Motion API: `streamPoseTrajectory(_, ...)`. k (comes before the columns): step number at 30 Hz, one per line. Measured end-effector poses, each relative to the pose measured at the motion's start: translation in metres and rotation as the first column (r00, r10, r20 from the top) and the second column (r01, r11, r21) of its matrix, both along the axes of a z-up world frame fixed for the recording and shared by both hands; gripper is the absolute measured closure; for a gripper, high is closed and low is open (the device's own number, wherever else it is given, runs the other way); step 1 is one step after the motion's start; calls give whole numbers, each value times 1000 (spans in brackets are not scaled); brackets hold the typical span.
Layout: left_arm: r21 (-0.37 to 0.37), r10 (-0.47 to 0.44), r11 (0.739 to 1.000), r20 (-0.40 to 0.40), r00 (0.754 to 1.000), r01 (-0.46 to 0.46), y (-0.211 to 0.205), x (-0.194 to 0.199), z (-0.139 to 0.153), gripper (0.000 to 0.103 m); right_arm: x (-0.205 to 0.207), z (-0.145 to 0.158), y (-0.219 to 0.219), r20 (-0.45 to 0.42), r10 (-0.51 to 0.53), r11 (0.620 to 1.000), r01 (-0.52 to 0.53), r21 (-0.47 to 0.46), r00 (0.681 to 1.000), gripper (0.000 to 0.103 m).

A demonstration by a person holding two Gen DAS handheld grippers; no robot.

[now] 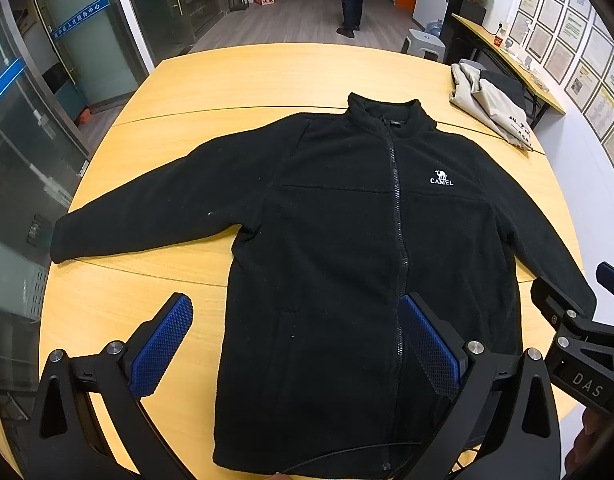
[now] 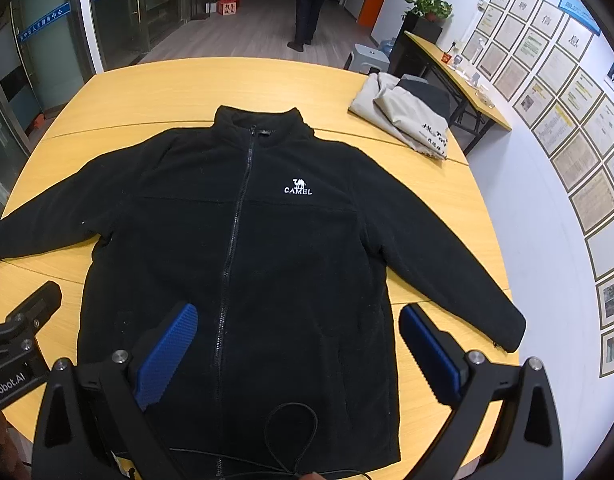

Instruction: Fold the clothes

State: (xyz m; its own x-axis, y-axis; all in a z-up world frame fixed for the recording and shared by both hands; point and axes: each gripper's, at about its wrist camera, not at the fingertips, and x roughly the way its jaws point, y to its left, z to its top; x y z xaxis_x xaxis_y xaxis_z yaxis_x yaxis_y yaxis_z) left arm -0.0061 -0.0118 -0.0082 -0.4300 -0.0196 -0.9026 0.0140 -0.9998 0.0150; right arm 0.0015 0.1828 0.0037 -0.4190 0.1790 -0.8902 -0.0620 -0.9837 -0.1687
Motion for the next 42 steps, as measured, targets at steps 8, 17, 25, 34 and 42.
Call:
streamPoseTrajectory(8,0,-13,1000,8,1000,13,4,-15,-11,0,-8,-12,4,23,-7,1000,7,-13,1000,0)
streamPoseTrajectory(17,26,-43,999,23,999,43,16,-36,-30,0,-29,-33,19,30,-30,998,31,-51,999,0)
streamPoseTrajectory(25,28,-57,998,9,998,57,35,-60,-48,0,-43,-57,53,11,-83,992,84,-95,996,0)
streamPoseTrajectory(34,62,-56,996,-40,998,58,72,-96,-70,0,-28,-95,183,-82,-349,912,318,-259,933,1)
streamPoseTrajectory(42,98,-55,993,-66,996,61,111,-114,-82,0,20,-116,315,-168,-580,804,526,-279,798,1)
